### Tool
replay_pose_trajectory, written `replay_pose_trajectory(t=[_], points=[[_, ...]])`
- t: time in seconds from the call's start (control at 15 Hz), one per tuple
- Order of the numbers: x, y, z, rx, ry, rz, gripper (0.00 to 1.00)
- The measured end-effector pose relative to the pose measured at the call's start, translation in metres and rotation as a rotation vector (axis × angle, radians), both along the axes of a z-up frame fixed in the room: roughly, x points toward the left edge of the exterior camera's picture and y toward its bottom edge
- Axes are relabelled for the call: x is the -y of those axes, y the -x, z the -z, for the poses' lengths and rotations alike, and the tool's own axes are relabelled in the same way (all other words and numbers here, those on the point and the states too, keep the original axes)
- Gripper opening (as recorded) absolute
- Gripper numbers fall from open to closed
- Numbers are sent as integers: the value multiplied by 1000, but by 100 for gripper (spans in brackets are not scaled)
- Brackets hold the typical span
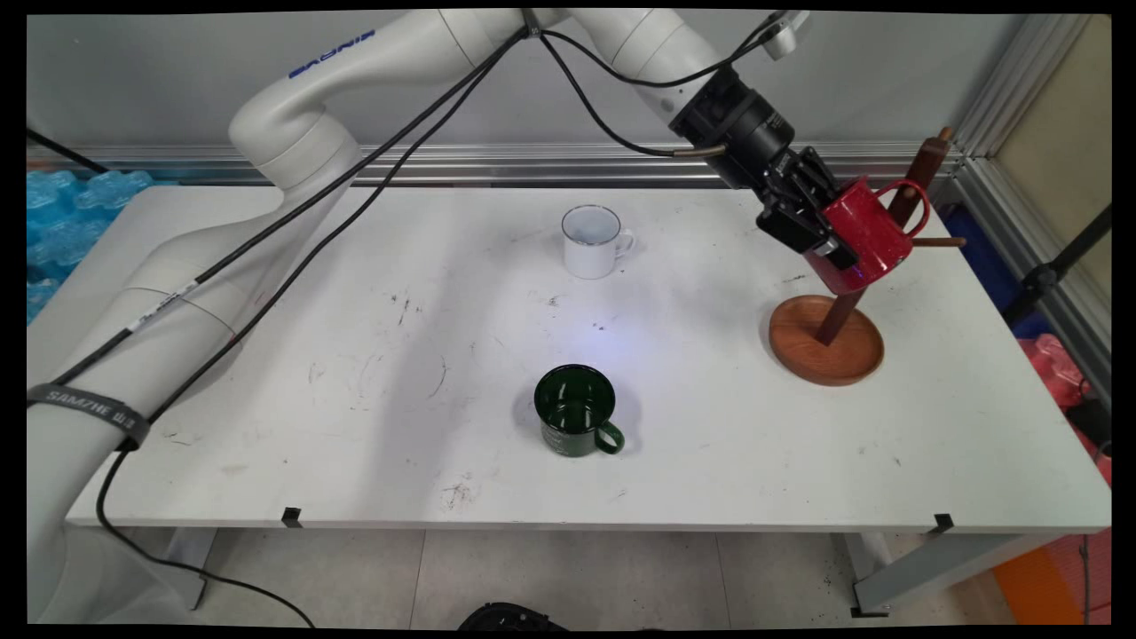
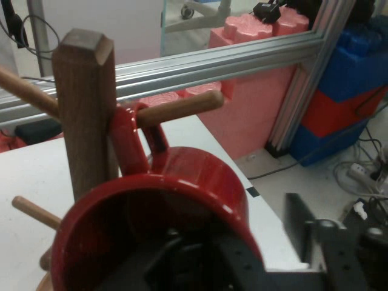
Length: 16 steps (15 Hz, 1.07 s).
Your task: Pick up the red mug from the rack, then place the picked object on the table
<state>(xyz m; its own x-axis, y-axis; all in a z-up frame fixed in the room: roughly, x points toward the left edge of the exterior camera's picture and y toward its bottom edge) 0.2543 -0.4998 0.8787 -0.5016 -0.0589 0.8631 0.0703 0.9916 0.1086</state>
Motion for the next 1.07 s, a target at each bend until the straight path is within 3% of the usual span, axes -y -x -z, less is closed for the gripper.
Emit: replay_pose_trajectory(t=[1.07], points=[[-13,-3,-11,-4,-36,24,0]])
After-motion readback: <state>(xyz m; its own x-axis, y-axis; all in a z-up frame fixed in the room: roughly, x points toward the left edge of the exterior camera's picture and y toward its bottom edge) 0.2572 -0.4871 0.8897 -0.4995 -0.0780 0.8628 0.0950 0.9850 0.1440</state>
